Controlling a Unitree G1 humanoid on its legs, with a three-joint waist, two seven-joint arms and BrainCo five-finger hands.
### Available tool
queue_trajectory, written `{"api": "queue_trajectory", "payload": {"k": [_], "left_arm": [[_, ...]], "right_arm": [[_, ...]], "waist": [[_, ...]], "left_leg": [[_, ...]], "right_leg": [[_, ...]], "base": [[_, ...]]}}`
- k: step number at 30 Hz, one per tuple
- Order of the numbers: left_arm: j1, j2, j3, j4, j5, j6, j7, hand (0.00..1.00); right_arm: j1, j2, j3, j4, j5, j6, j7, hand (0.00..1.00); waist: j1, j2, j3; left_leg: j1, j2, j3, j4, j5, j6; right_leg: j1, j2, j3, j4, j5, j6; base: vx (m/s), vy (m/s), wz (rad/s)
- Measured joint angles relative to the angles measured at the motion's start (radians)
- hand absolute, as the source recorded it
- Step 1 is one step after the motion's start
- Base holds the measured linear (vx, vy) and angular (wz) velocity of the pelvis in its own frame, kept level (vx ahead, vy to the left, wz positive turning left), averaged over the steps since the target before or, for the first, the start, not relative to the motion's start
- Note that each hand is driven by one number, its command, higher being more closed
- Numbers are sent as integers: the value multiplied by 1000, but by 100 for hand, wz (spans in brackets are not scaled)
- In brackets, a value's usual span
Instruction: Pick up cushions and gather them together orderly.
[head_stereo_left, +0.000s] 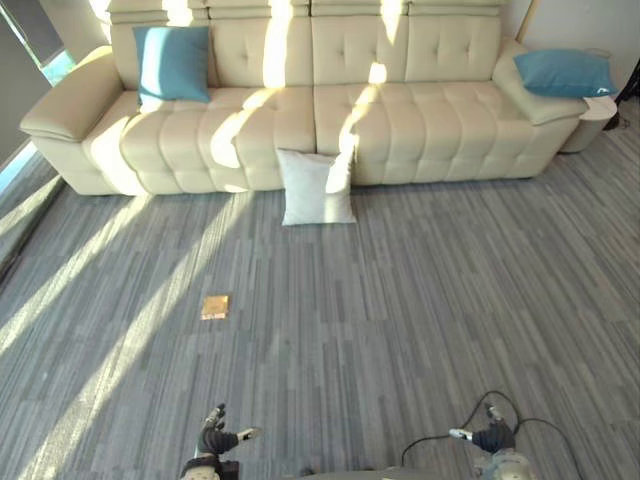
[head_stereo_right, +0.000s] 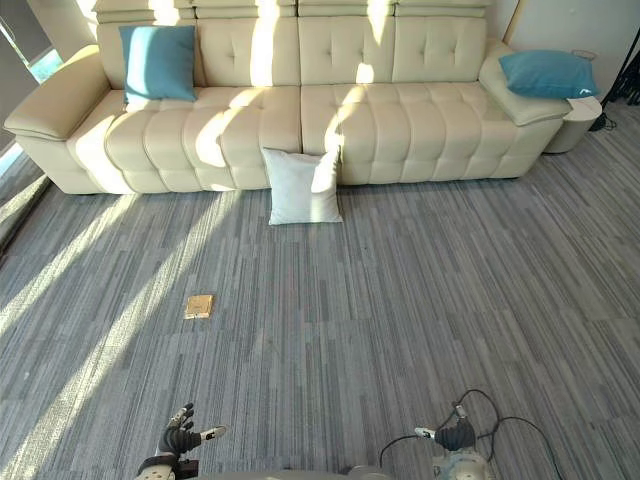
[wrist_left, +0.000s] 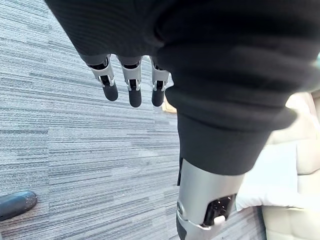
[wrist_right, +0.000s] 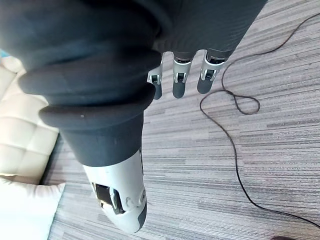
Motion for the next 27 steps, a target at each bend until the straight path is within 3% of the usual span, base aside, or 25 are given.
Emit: {"api": "queue_trajectory", "payload": {"k": [6, 9, 11, 13, 15, 17, 20, 22, 23, 24, 25, 27], "left_arm": [[-19, 0, 0, -38, -1, 0, 3, 0], [-19, 0, 0, -79, -3, 0, 6, 0], [-19, -3, 0, -110, -12, -1, 7, 0], [-19, -1, -1, -113, -18, -1, 8, 0], [-32, 10, -18, -121, -33, -1, 13, 0], [-46, 24, -31, -120, -47, 0, 29, 0], [-120, 29, -32, -120, -74, 0, 32, 0], [-160, 35, -37, -120, -81, -1, 45, 0], [-175, 40, -44, -120, -82, -3, 48, 0], [-173, 41, -48, -118, -82, -3, 49, 0], [-164, 29, -60, -114, -81, -3, 48, 0], [-164, 26, -75, -115, -81, -3, 46, 0]], "right_arm": [[-34, -1, 0, 0, 13, 0, 0, 0], [-54, -5, 0, 0, 18, 0, 0, 0], [-83, -21, 1, 0, 40, 0, -1, 0], [-88, -24, 2, -1, 44, 1, -1, 0], [-70, -24, 27, -6, 50, 2, -1, 0], [-62, -23, 51, -6, 54, 14, 0, 0], [-99, -40, 72, -11, 75, 17, 0, 0], [-111, -41, 75, -12, 80, 17, -1, 0], [-105, -41, 75, -13, 80, 17, -2, 0], [-88, -41, 74, -16, 80, 17, -2, 0], [-85, -48, 67, -20, 80, 19, -3, 0], [-90, -48, 68, -32, 80, 20, -1, 0]], "waist": [[1, 0, 2], [5, 6, 5], [7, 20, 14], [6, 26, 18], [1, 22, 30], [-6, 37, 49], [-38, 77, 109], [-53, 70, 128], [-52, 43, 134], [-54, 27, 132], [-61, 36, 131], [-67, 39, 127]], "left_leg": [[-54, -5, 30, 9, -9, 13], [-72, -1, 52, 58, -55, 38], [-87, -6, 66, 110, -116, 55], [-71, -23, 68, 113, -131, 68], [-5, -53, 35, 108, -164, 101], [45, -53, 4, 108, -181, 104], [91, 17, -50, 108, -193, 80], [116, 37, -73, 106, -199, 31], [153, 35, -81, 106, -214, -16], [187, 36, -91, 106, -232, -45], [213, 60, -98, 127, -239, -61], [168, 88, -83, 260, -201, -127]], "right_leg": [[-52, -7, 3, -4, 0, 0], [-61, -10, 10, 15, -12, 16], [-144, -39, 20, 208, -94, 61], [-220, -74, 7, 406, -135, 101], [-346, -141, -34, 729, -150, 88], [-419, -164, -88, 812, -206, 42], [-523, -137, -199, 650, -197, 18], [-577, -124, -218, 446, -80, 8], [-580, -118, -205, 306, 23, -5], [-582, -120, -184, 276, 110, -40], [-605, -128, -175, 406, 126, -87], [-604, -136, -187, 490, 28, -97]], "base": [[35, 10, -7], [87, 43, -14], [120, 102, -20], [86, 107, -2], [296, 131, 25], [394, 71, 43], [406, -21, 60], [542, -103, 70], [495, -131, 49], [652, -195, 52], [654, -230, 40], [646, -265, 28]]}}
